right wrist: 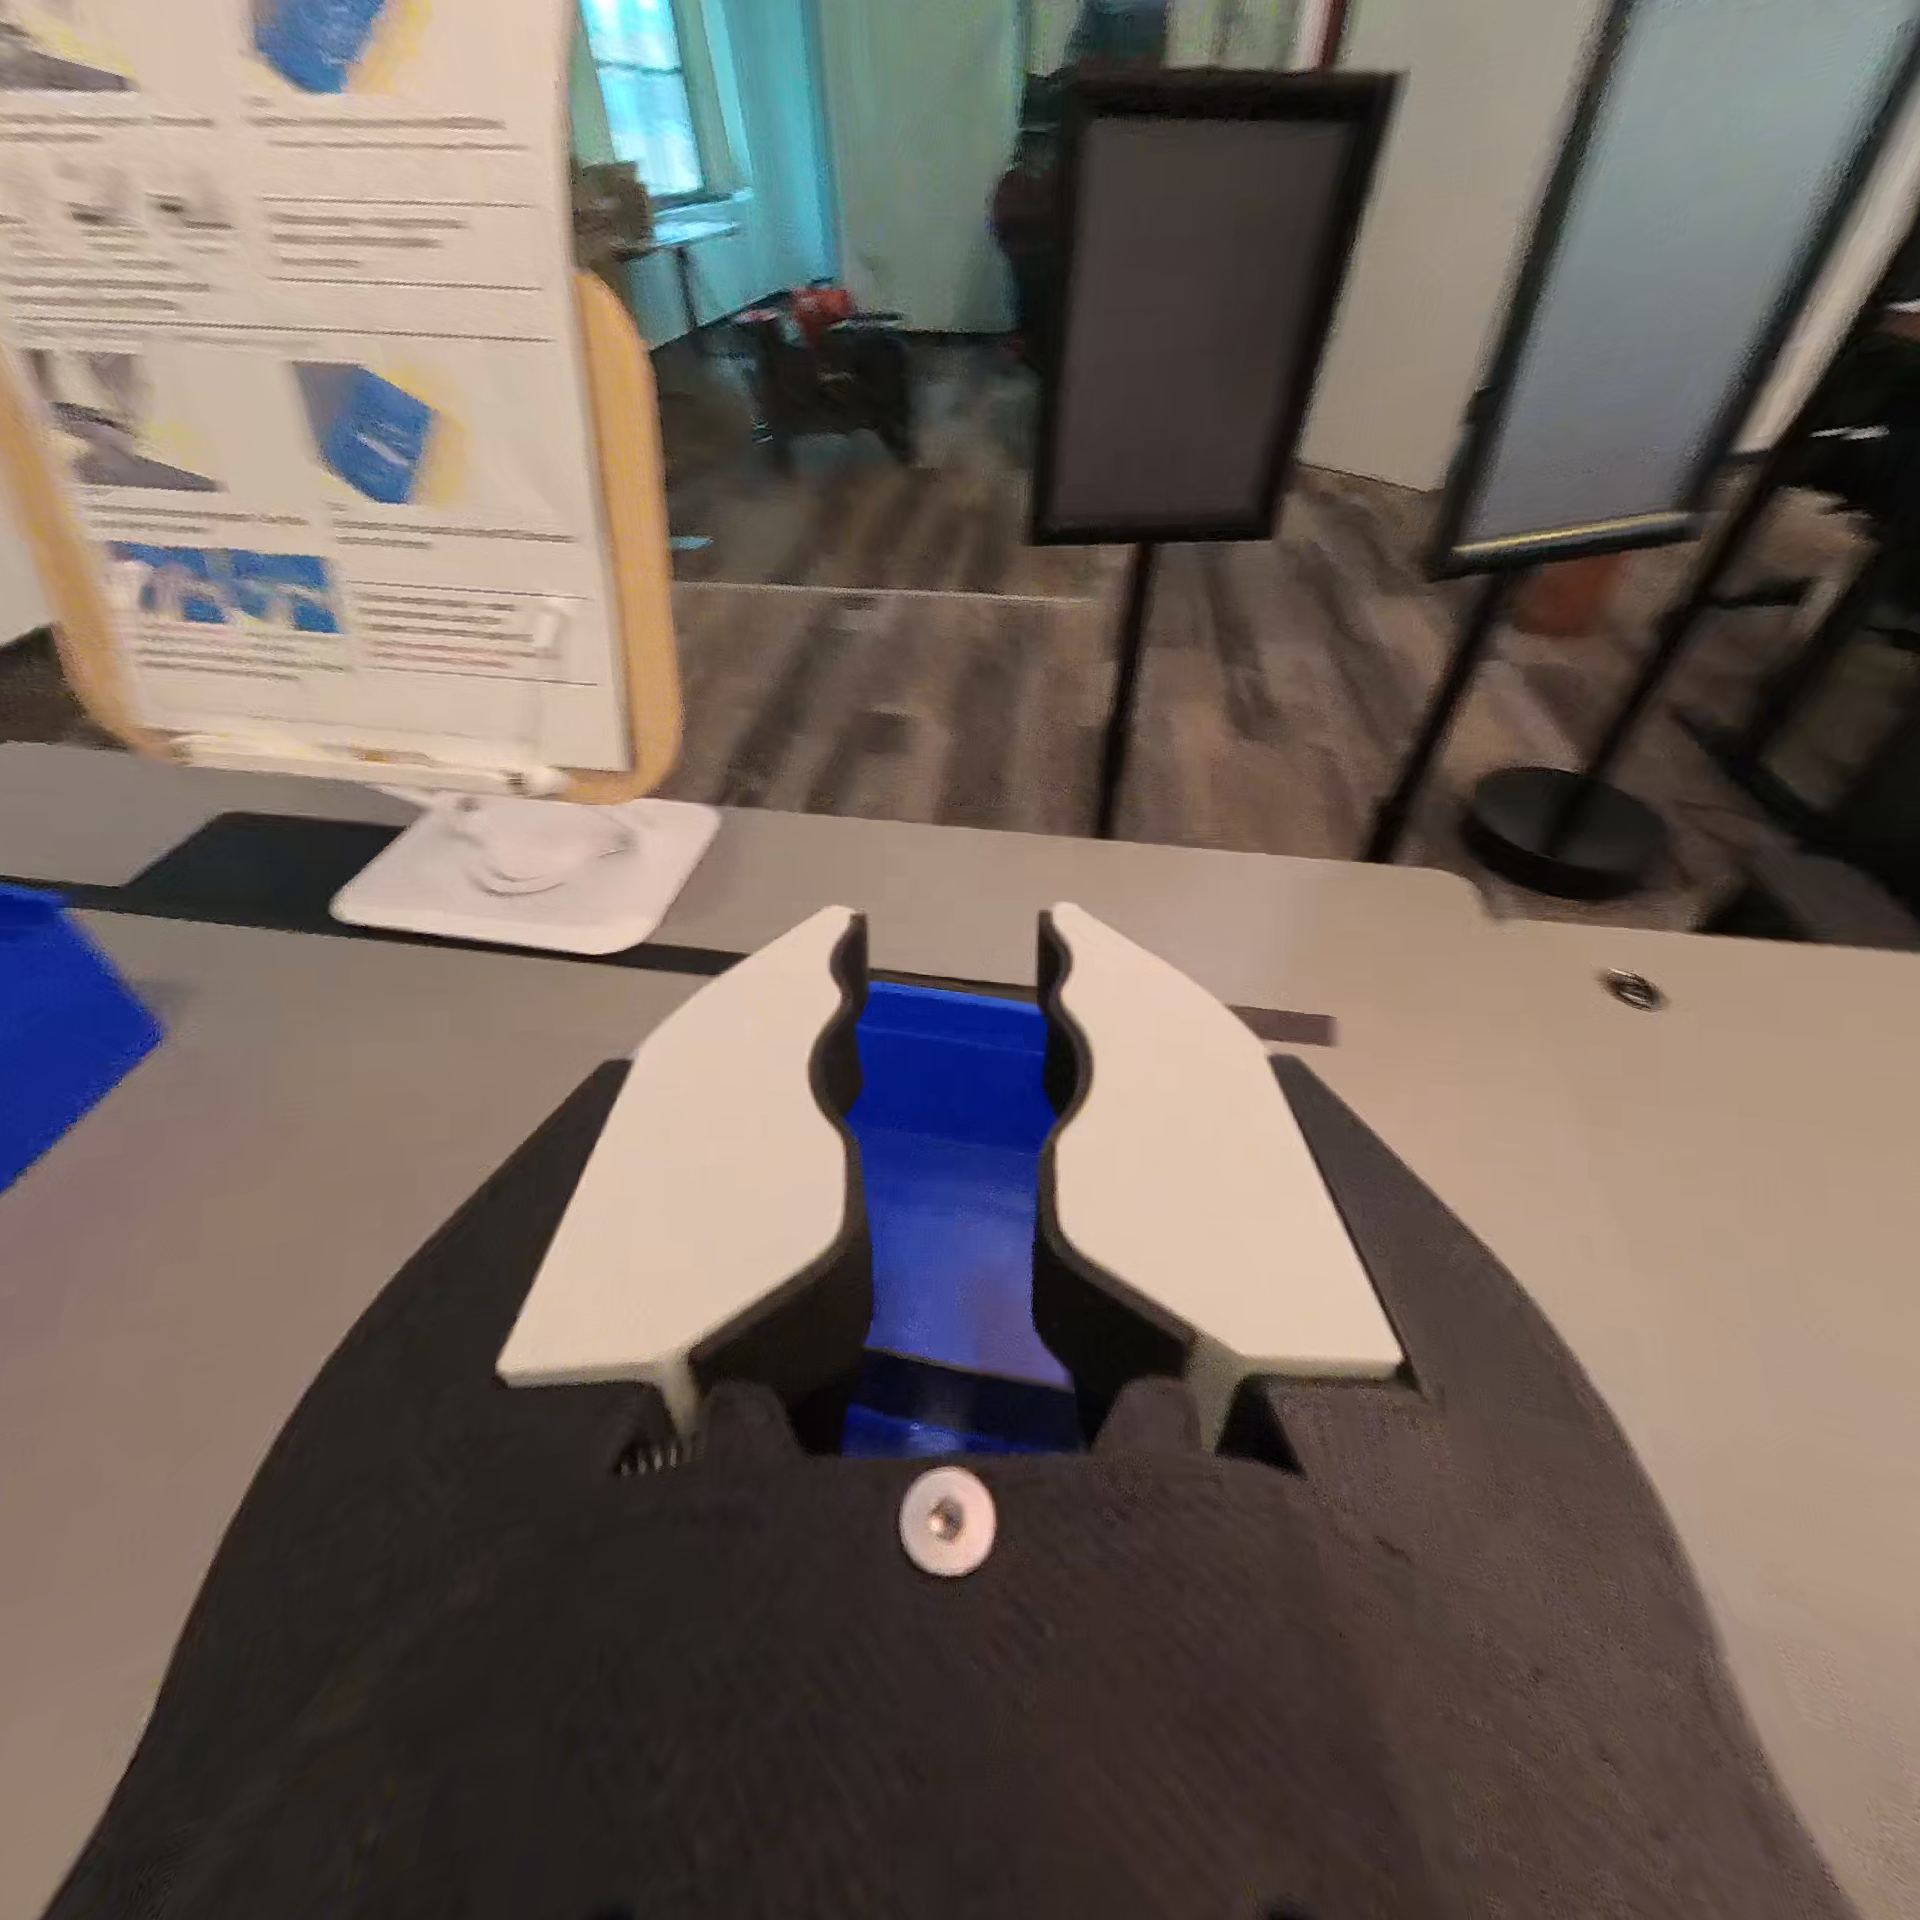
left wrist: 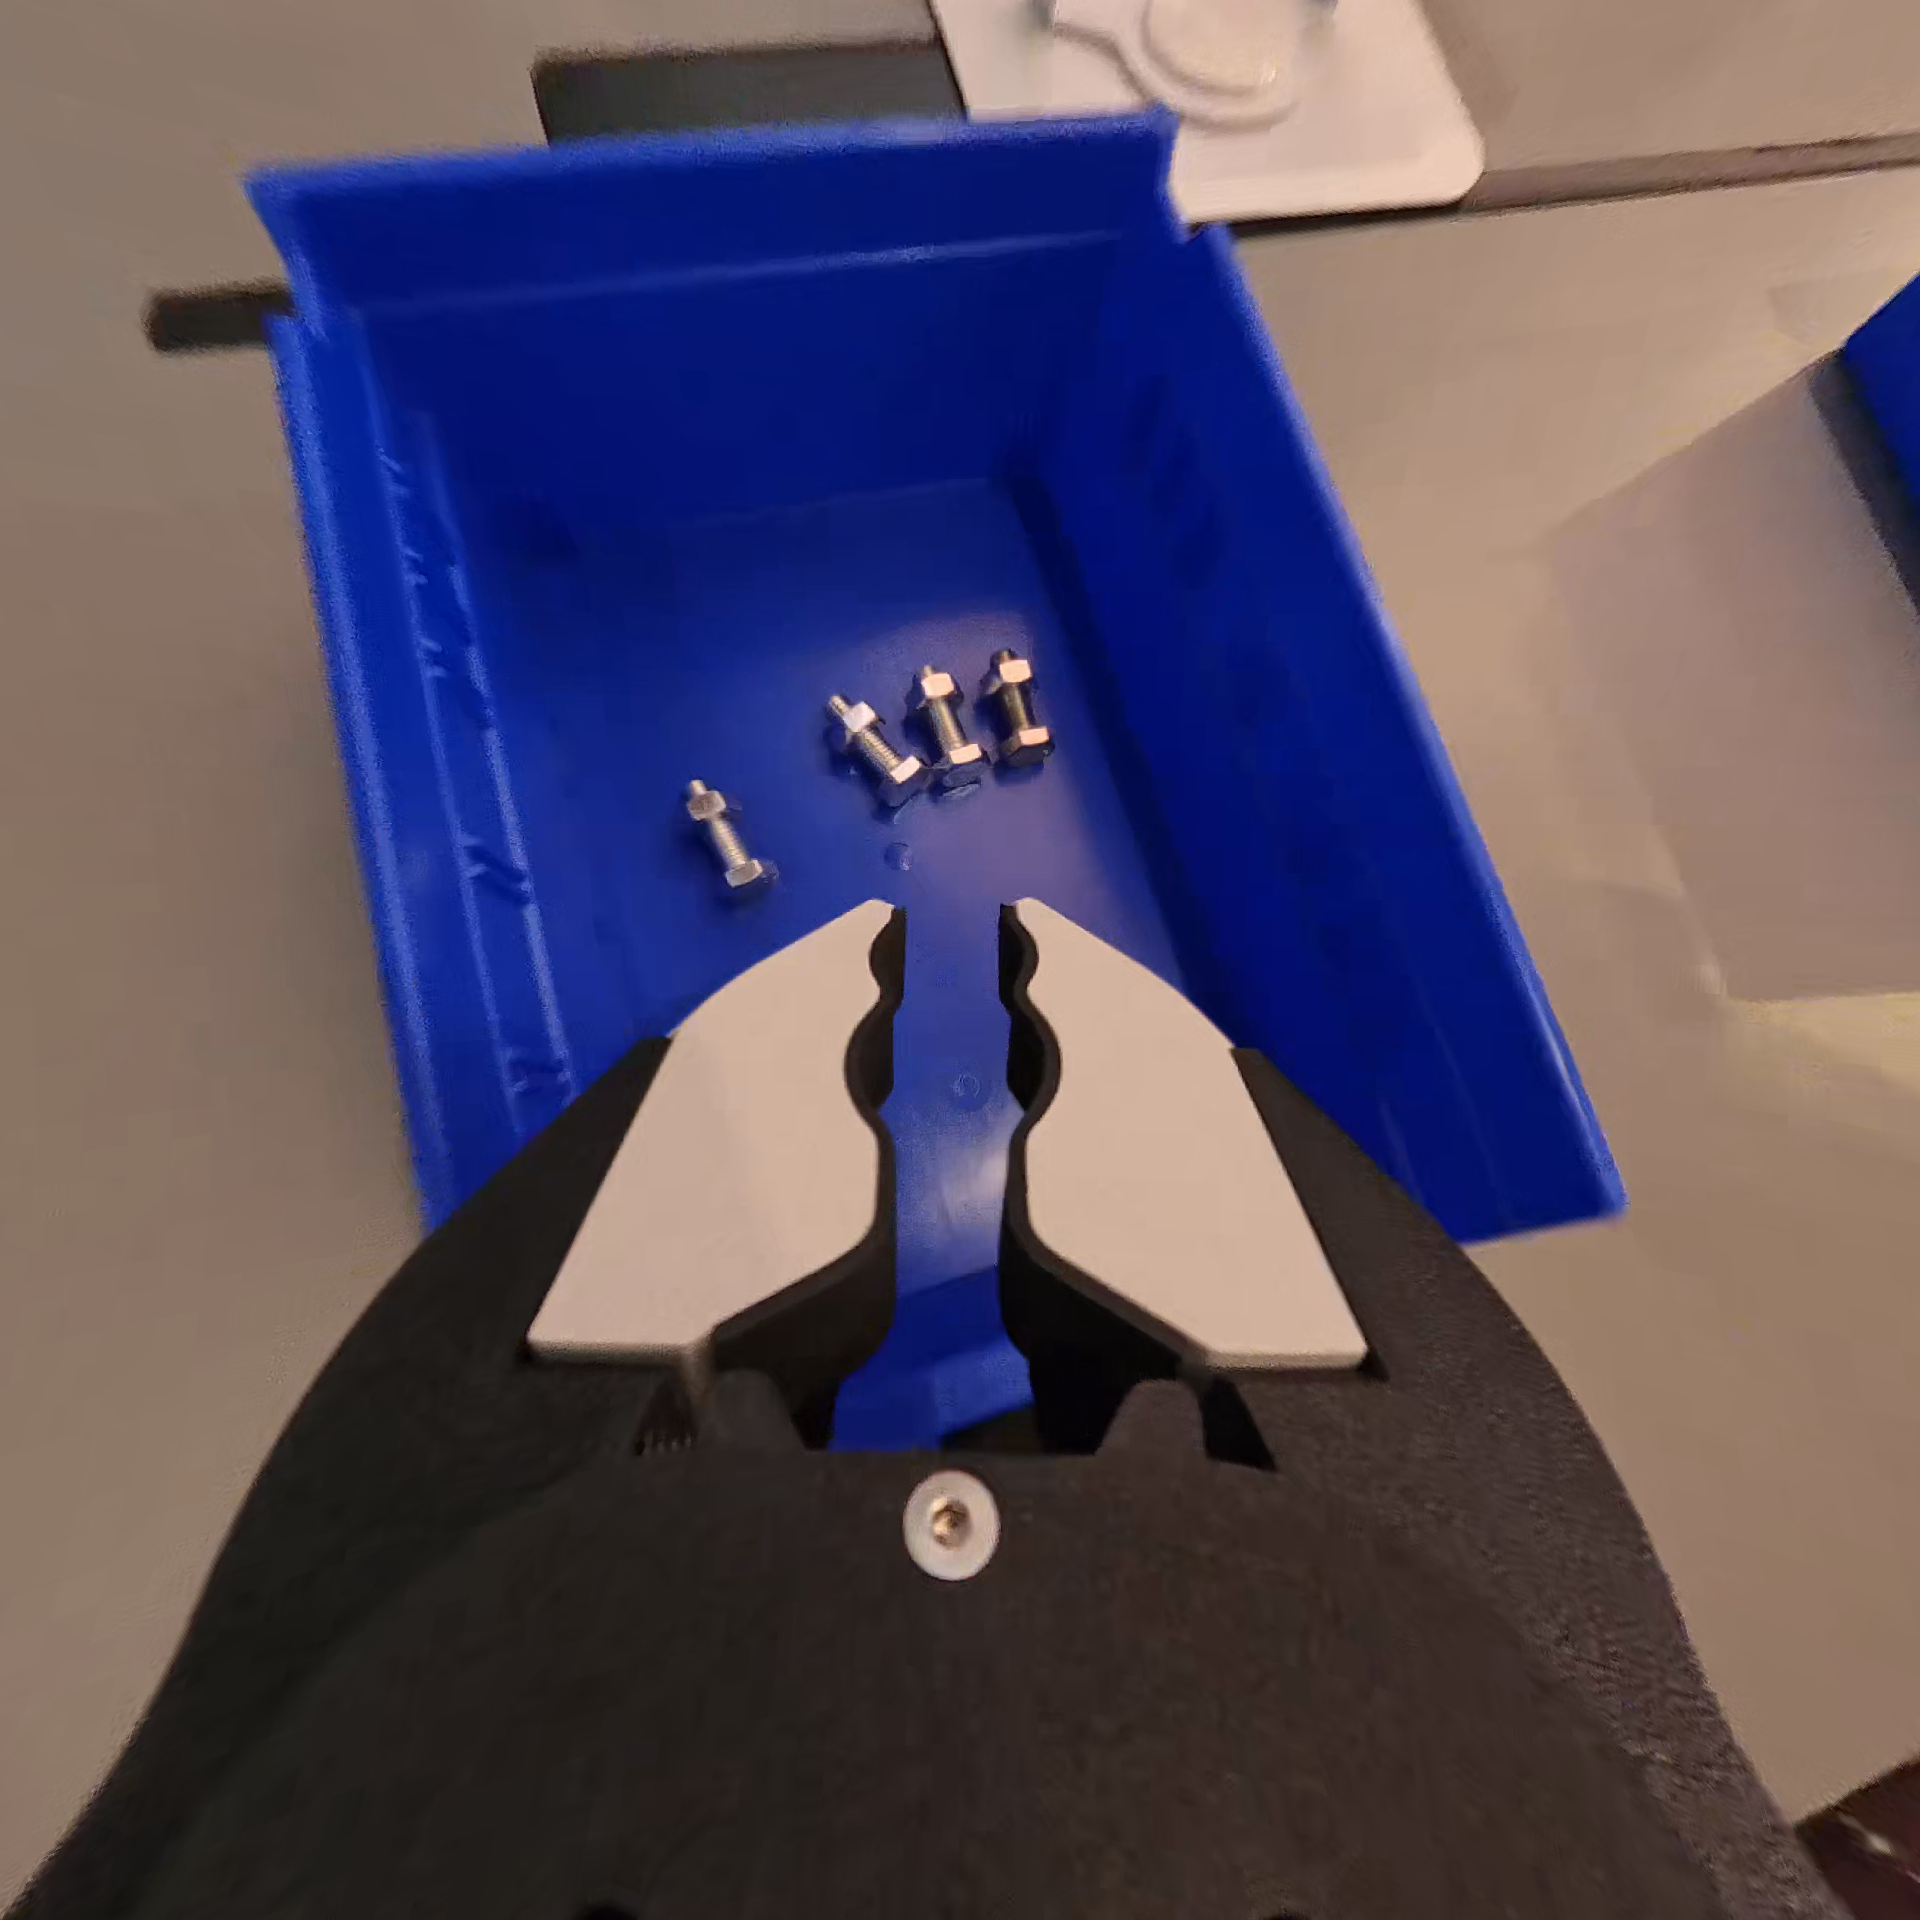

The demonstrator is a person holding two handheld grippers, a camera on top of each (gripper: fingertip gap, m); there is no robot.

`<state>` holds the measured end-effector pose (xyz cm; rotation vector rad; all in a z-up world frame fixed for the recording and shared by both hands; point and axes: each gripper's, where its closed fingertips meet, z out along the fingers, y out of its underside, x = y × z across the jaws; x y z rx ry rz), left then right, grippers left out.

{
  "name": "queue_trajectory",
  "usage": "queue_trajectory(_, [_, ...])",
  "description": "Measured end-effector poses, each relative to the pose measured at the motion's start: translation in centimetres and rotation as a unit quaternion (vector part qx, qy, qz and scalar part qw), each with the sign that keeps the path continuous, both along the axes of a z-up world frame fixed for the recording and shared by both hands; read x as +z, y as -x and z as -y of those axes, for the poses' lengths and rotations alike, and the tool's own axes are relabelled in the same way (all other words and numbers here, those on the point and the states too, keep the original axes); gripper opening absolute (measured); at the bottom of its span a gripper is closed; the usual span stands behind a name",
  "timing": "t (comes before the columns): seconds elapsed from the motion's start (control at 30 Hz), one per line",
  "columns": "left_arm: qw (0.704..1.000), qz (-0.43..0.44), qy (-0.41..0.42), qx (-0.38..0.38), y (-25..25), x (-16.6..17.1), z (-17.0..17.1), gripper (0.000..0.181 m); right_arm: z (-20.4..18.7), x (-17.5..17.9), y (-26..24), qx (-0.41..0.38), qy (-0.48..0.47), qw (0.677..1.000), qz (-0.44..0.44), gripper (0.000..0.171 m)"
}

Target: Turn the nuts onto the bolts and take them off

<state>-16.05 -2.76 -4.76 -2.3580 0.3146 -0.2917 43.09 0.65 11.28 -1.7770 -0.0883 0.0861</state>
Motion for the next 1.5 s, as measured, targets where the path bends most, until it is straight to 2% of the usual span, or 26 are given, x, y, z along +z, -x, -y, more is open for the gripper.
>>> queue_trajectory(0.07, [0.999,-0.009,0.051,0.016,0.2,-1.9,-1.8,0.016,-1.2,0.3,2.4,0.041,0.020,0.999,0.000,0.039])
queue_trajectory(0.17, [0.991,-0.075,0.099,0.059,2.0,-4.5,-3.9,0.023,-2.5,-0.9,4.8,0.087,0.052,0.995,0.003,0.039])
queue_trajectory(0.33, [0.974,-0.133,0.161,0.084,2.9,-7.3,-5.3,0.029,-4.2,-5.1,7.3,0.160,0.103,0.981,-0.032,0.040])
queue_trajectory(0.43, [0.963,-0.177,0.175,0.106,4.1,-8.1,-6.0,0.031,-4.5,-6.3,8.9,0.202,0.125,0.970,-0.051,0.040])
queue_trajectory(0.7, [0.950,-0.171,0.217,0.143,5.2,-10.4,-6.1,0.036,-5.0,-7.6,10.3,0.215,0.157,0.963,-0.038,0.040])
queue_trajectory(0.8, [0.956,-0.153,0.208,0.139,4.8,-10.4,-6.6,0.020,-4.9,-7.9,11.0,0.227,0.165,0.958,-0.056,0.038])
queue_trajectory(0.87, [0.957,-0.155,0.213,0.123,4.8,-10.2,-6.5,0.019,-4.8,-8.0,11.5,0.233,0.166,0.957,-0.051,0.038])
queue_trajectory(0.97, [0.971,-0.124,0.165,0.124,4.6,-7.8,-6.9,0.019,-4.5,-7.2,12.8,0.243,0.145,0.958,-0.038,0.038])
queue_trajectory(1.03, [0.987,-0.082,0.098,0.100,2.8,-4.4,-7.4,0.019,-4.1,-6.0,14.6,0.267,0.118,0.956,-0.036,0.038])
queue_trajectory(1.1, [0.999,-0.023,0.019,0.046,-0.7,0.3,-7.6,0.019,-3.3,-4.6,17.2,0.306,0.083,0.948,-0.038,0.037])
queue_trajectory(1.2, [0.987,0.059,-0.124,-0.079,-8.1,8.5,-6.8,0.019,-0.9,-2.6,22.6,0.396,0.022,0.916,-0.050,0.035])
queue_trajectory(1.27, [0.975,0.076,-0.172,-0.121,-11.4,11.7,-6.3,0.019,0.6,-2.7,26.1,0.447,0.013,0.893,-0.049,0.034])
queue_trajectory(1.37, [0.957,0.108,-0.196,-0.186,-15.4,13.9,-5.2,0.019,2.7,-3.9,30.6,0.521,0.002,0.853,-0.042,0.034])
queue_trajectory(1.43, [0.944,0.137,-0.186,-0.234,-18.0,14.0,-4.2,0.019,3.8,-4.8,32.8,0.560,-0.003,0.827,-0.048,0.036])
queue_trajectory(1.5, [0.935,0.145,-0.172,-0.276,-20.0,13.3,-3.2,0.019,4.3,-5.3,34.0,0.577,-0.020,0.815,-0.049,0.039])
